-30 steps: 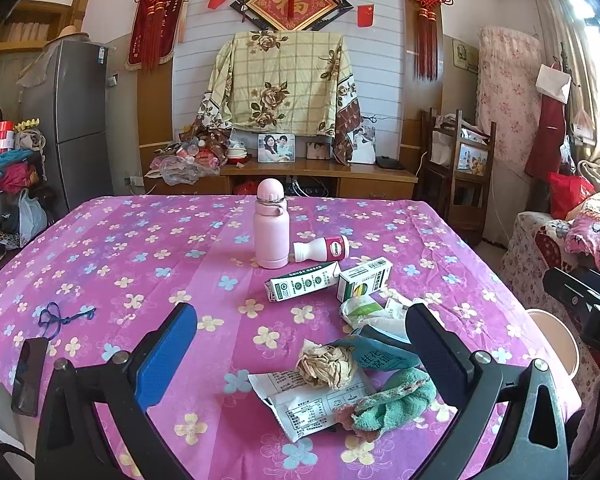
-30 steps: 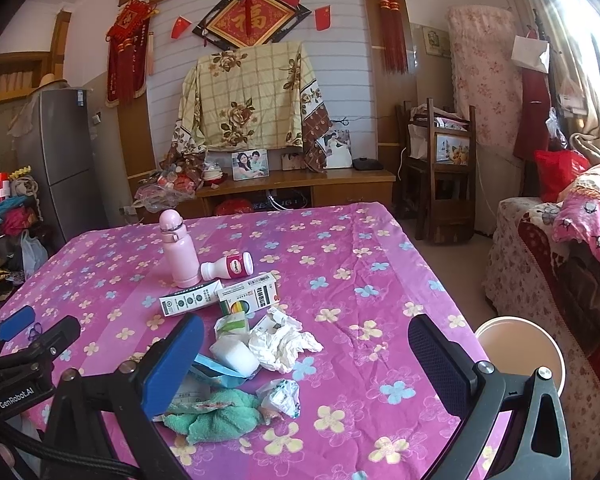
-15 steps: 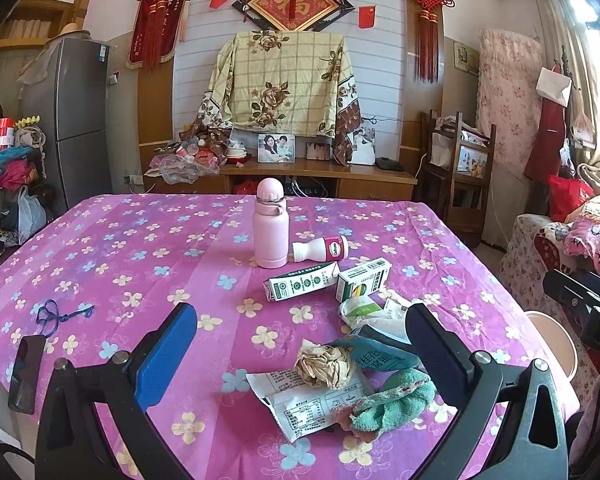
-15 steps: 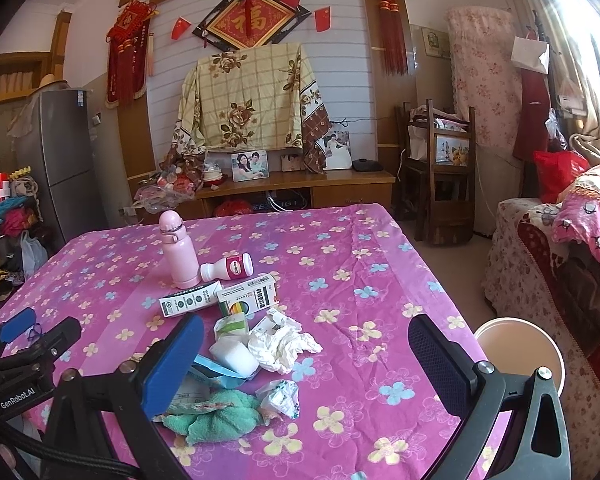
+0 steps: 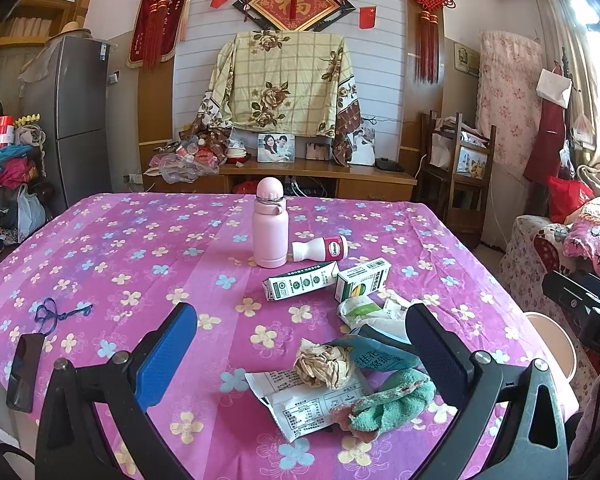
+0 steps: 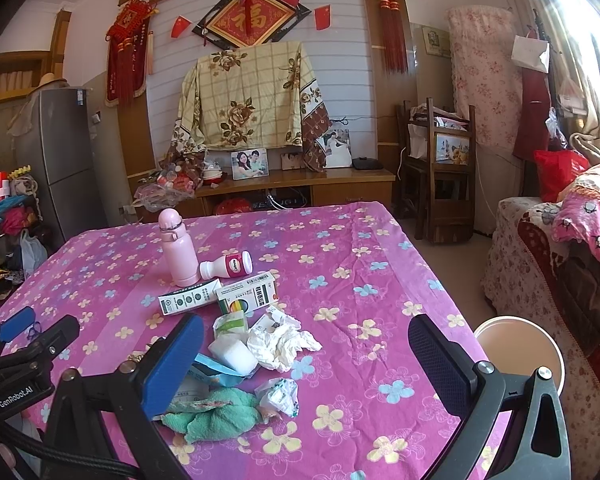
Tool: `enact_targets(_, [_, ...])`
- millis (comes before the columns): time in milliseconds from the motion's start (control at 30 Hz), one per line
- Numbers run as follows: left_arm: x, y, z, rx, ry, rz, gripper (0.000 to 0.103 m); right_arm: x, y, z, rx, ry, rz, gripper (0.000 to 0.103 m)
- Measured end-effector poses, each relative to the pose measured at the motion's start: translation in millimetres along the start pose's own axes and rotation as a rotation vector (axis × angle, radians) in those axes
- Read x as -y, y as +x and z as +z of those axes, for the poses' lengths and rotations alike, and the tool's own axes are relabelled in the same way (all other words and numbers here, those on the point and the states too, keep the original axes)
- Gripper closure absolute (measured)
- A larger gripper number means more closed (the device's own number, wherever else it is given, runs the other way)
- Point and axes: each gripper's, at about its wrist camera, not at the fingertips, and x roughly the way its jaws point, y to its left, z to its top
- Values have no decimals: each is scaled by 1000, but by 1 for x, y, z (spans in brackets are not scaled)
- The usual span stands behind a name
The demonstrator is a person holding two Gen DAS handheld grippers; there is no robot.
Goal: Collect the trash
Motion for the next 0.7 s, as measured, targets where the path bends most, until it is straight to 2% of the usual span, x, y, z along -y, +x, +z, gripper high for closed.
enact_targets(700, [8, 1, -6, -8, -2, 0, 0, 2, 5, -5, -15, -4, -8, 0])
